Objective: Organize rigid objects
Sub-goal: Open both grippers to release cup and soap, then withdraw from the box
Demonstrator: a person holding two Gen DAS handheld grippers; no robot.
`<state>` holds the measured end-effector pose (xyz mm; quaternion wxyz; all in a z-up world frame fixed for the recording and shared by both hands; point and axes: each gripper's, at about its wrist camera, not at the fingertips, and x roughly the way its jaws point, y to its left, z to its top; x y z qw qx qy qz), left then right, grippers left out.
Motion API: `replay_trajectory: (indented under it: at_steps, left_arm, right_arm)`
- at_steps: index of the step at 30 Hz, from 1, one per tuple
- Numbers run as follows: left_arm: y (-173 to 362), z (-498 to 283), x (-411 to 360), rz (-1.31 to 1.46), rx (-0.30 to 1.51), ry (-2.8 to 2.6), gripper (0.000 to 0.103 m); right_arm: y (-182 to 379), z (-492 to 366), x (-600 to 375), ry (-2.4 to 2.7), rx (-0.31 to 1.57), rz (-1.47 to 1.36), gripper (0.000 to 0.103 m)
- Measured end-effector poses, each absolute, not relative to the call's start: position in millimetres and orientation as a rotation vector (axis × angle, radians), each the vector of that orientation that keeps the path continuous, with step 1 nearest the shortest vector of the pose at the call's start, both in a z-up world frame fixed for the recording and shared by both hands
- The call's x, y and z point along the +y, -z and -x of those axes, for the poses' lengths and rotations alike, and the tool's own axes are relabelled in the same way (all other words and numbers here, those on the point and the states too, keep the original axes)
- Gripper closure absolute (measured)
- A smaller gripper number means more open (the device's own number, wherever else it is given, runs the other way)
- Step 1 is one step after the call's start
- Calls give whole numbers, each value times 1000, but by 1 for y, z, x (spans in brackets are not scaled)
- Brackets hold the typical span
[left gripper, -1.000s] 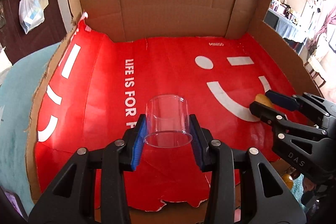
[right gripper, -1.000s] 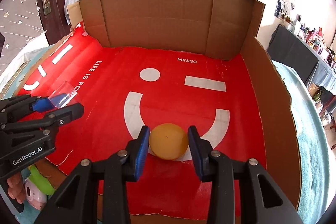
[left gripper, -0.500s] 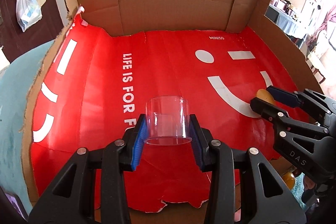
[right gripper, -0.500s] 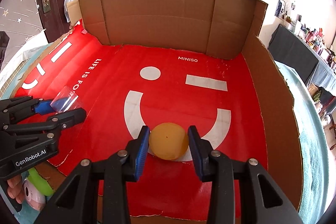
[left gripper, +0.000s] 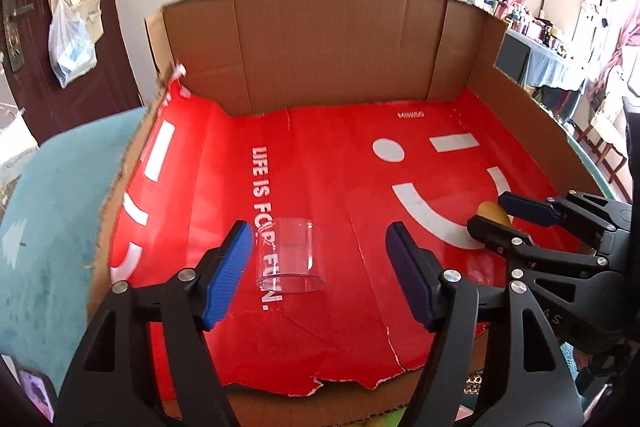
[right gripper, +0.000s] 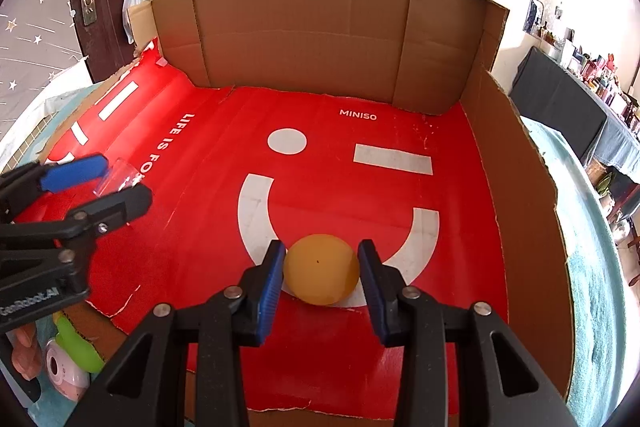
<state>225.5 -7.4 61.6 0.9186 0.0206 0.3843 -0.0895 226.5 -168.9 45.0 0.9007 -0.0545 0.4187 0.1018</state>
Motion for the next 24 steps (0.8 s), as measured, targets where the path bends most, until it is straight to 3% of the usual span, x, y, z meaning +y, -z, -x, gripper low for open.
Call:
replay_trajectory:
  at_steps: [8, 13, 24]
  left_arm:
    - [-74, -213, -3, -18, 779, 168, 24]
    - [-83, -200, 3, 12, 750, 160, 7]
    - [-101, -163, 2, 11, 644, 143, 0]
  right_arm:
    - [-62, -211, -172, -225, 812, 96, 43]
    - [-75, -195, -175, -238, 761, 79, 29]
    - [-98, -158, -186, -255, 663, 34, 0]
